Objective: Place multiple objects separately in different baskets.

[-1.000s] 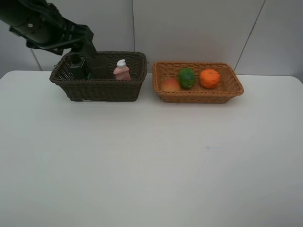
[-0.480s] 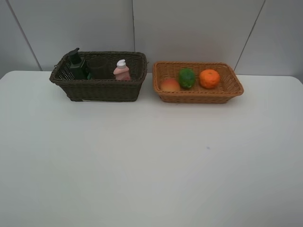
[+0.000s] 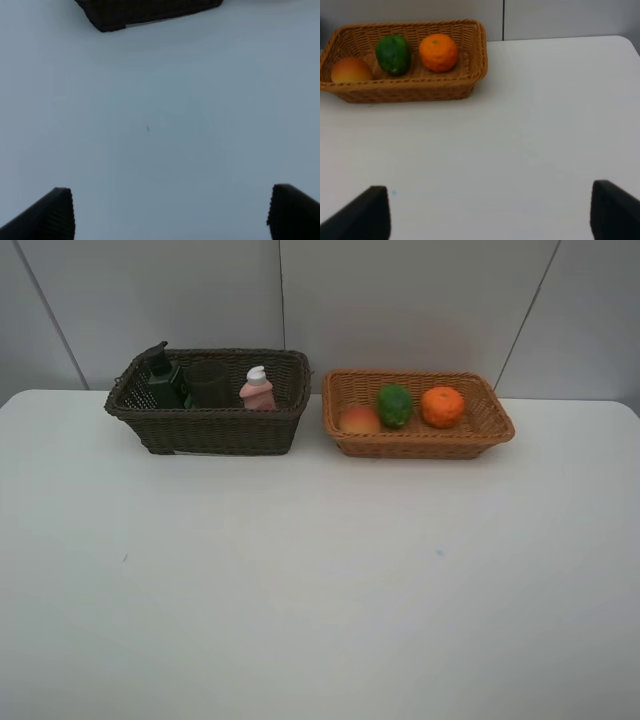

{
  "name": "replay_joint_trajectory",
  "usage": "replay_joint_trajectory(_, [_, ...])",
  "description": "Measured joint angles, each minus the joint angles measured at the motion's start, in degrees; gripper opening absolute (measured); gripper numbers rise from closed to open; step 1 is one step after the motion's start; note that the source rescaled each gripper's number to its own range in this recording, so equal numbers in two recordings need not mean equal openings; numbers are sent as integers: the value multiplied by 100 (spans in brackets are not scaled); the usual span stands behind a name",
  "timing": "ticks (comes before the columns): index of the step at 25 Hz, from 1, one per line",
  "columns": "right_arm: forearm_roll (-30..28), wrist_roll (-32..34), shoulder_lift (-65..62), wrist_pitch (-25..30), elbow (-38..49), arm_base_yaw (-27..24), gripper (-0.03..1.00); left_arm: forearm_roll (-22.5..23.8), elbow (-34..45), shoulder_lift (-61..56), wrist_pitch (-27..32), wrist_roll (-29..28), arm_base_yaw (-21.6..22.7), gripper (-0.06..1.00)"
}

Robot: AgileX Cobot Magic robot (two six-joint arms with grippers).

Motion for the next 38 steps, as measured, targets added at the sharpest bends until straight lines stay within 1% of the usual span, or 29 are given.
replay_joint_trajectory(5, [0,0,0,0,0,0,72,0,647,-591,-451,4,0,100])
replay_joint_trajectory(8, [0,0,0,0,0,0,72,0,873,-793,-562,4,0,100])
replay_joint_trajectory(12, [0,0,0,0,0,0,72,0,954,-871,-567,4,0,100])
replay_joint_trajectory(17, [0,0,0,0,0,0,72,172,982,-871,-567,-139,0,100])
replay_joint_trajectory(27, [0,0,0,0,0,0,72,181,982,-906,-567,-146,8,100])
replay_joint_trajectory(34, [0,0,0,0,0,0,72,186,982,-1257,-561,-147,402,100])
replay_joint_trajectory(38, [0,0,0,0,0,0,72,161,982,-1257,-561,-147,739,100])
